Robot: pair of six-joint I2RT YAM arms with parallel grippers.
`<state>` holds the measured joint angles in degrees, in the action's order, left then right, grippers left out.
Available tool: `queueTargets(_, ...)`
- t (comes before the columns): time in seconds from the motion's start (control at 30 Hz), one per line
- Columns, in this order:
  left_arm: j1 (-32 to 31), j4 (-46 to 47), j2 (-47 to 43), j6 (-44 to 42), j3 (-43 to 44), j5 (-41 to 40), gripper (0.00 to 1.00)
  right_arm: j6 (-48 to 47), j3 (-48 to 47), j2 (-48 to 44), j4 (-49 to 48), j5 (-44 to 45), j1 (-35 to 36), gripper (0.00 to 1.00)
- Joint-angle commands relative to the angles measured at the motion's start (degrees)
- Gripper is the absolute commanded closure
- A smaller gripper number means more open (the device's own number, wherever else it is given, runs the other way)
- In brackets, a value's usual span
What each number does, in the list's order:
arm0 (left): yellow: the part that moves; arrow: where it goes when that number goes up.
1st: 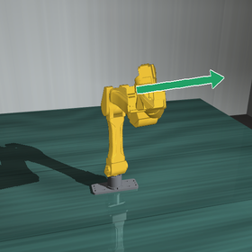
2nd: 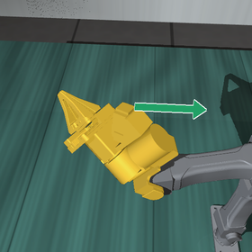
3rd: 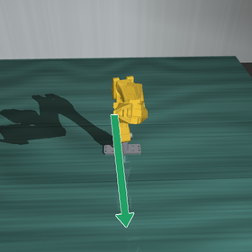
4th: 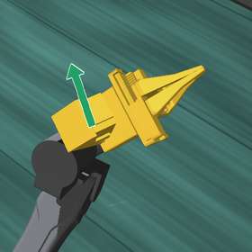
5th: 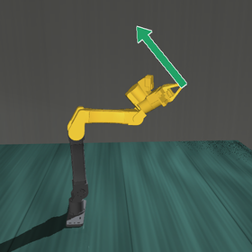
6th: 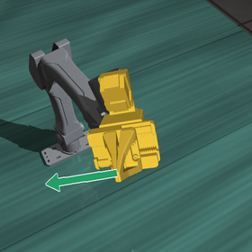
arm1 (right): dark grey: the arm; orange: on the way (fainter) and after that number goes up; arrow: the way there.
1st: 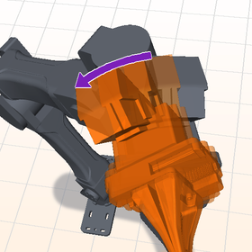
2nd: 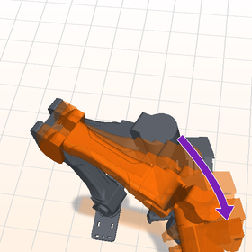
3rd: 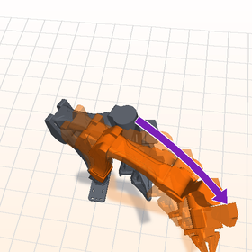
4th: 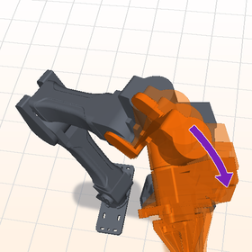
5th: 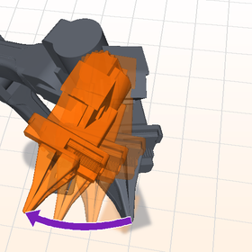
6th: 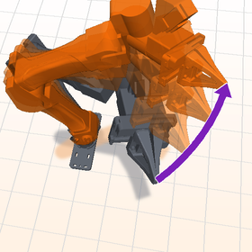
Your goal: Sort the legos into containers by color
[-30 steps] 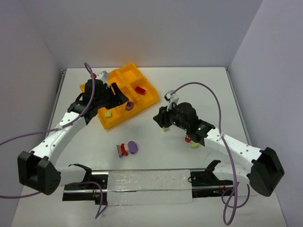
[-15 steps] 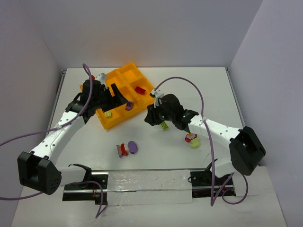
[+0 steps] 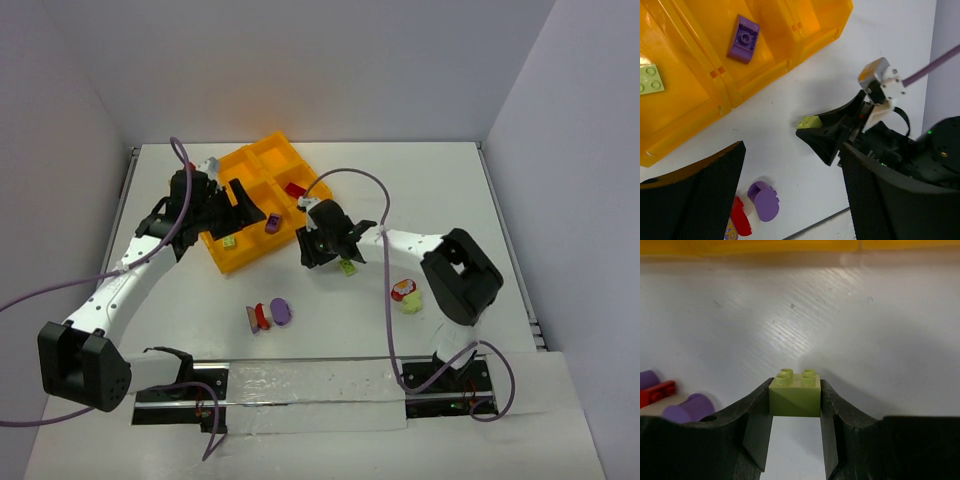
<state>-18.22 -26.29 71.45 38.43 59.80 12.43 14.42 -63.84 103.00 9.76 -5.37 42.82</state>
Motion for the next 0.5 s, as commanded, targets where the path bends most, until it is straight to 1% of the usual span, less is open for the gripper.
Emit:
queueTargets(0.0,0.37,0.16,-0.84,-0.29,-0.02,0.61,0.15,2.02,-2.2,1.91,1.75,2.85,1.21,0.87)
queueTargets(0.07,0.3,-0.11,-0.5,-0.36,0.19,0.13,0.12,2.16,-2.47,2.38,1.75,3.12,1.21,0.75)
queueTargets(0.1,0.29,-0.16,-0.37,-0.4,0.29,-0.11,0.11,2.02,-2.55,2.33,1.79,2.84,1.24,0.65)
queueTargets(0.13,0.29,-0.16,-0.27,-0.45,0.39,-0.37,0.09,1.77,-2.6,2.14,1.84,2.34,1.29,0.53)
queueTargets(0.23,0.12,-1.28,0.23,-1.69,1.14,-4.5,0.07,1.75,-1.35,-1.02,0.84,3.11,1.38,0.32)
queueTargets(0.3,0.02,-2.3,0.88,-2.92,1.72,-7.56,0.04,1.22,-1.73,-3.27,1.58,3.87,1.33,0.29)
queueTargets(0.4,-0.21,-2.74,2.67,-4.15,3.13,-7.63,0.04,0.14,-2.22,-7.72,2.81,6.4,1.3,0.27)
queueTargets(0.47,-1.67,-2.8,3.63,-5.62,4.12,-8.74,0.04,-0.16,-2.0,-10.08,4.35,8.59,0.82,0.27)
